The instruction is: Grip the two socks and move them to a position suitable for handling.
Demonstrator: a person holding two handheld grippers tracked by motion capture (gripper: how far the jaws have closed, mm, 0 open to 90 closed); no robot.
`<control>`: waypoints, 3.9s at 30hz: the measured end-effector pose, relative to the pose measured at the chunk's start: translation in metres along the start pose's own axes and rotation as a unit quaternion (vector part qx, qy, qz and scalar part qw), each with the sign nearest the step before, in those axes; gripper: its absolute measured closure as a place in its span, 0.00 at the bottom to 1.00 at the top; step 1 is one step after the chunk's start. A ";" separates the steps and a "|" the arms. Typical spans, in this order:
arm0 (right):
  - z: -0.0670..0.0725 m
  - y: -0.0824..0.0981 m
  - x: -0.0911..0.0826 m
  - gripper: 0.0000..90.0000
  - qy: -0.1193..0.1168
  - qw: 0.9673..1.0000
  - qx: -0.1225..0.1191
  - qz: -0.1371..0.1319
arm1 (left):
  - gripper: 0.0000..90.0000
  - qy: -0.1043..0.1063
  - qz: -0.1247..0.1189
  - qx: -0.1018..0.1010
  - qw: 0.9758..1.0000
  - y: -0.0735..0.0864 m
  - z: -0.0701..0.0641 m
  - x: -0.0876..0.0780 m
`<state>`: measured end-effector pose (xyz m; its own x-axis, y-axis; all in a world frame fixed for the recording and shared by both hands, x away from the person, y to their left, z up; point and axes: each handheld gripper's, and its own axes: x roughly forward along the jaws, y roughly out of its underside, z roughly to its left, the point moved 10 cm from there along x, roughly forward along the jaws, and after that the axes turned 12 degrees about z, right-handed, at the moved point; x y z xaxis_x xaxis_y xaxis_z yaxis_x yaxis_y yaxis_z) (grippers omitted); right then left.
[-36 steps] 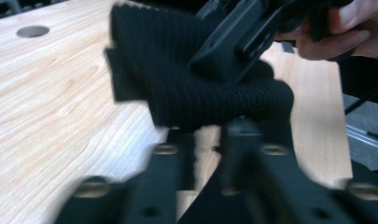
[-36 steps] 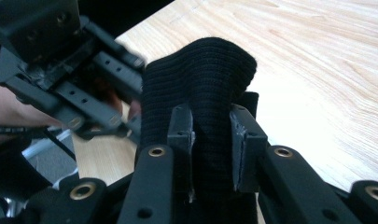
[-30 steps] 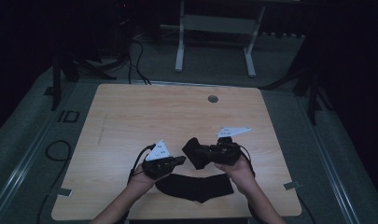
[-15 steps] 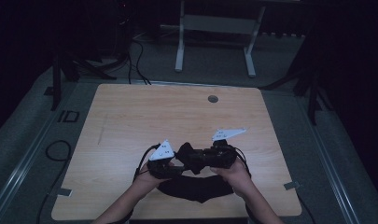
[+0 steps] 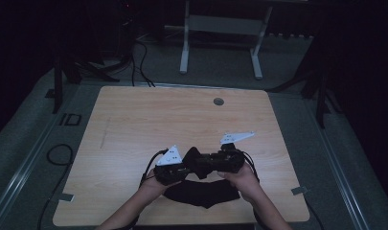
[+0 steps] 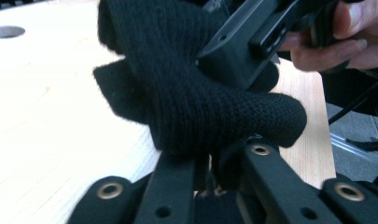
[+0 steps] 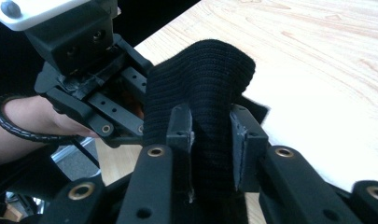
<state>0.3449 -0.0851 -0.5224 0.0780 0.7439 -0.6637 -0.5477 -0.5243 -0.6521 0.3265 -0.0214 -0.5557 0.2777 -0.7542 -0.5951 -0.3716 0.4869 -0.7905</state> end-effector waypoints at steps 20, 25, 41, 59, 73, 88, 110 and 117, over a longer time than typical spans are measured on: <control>-0.033 -0.005 -0.046 0.88 0.072 0.995 0.028 -0.056 | 0.99 -0.048 0.044 -0.024 0.998 0.021 0.033 -0.024; -0.049 0.003 -0.047 0.88 0.098 0.993 0.042 -0.050 | 0.99 -0.059 0.064 -0.039 0.996 0.033 0.047 -0.030; -0.117 0.051 -0.027 0.88 0.162 0.980 0.118 0.003 | 0.99 -0.058 0.135 -0.093 0.985 0.077 0.085 -0.027; -0.151 0.075 -0.023 0.53 0.200 0.966 0.158 0.033 | 0.68 -0.062 0.171 -0.109 0.977 0.091 0.095 -0.023; -0.152 0.065 -0.039 0.99 0.271 0.956 0.113 0.017 | 0.93 -0.110 0.140 -0.097 0.979 0.062 0.092 -0.015; -0.143 0.090 -0.008 0.94 0.242 0.963 0.104 0.061 | 0.98 -0.136 0.178 -0.111 0.968 0.078 0.113 0.000; -0.143 0.085 -0.003 0.94 0.237 0.964 0.107 0.062 | 0.98 -0.140 0.163 -0.130 0.968 0.080 0.126 -0.005; -0.141 0.080 -0.003 0.88 0.236 0.963 0.108 0.066 | 0.89 -0.128 0.158 -0.121 0.972 0.077 0.121 -0.006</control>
<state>0.4183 -0.1878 -0.6249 0.3381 0.3785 -0.8617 -0.7349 -0.4658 -0.4929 0.4039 0.0737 -0.6305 0.3154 -0.4353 -0.8432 -0.6632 0.5345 -0.5240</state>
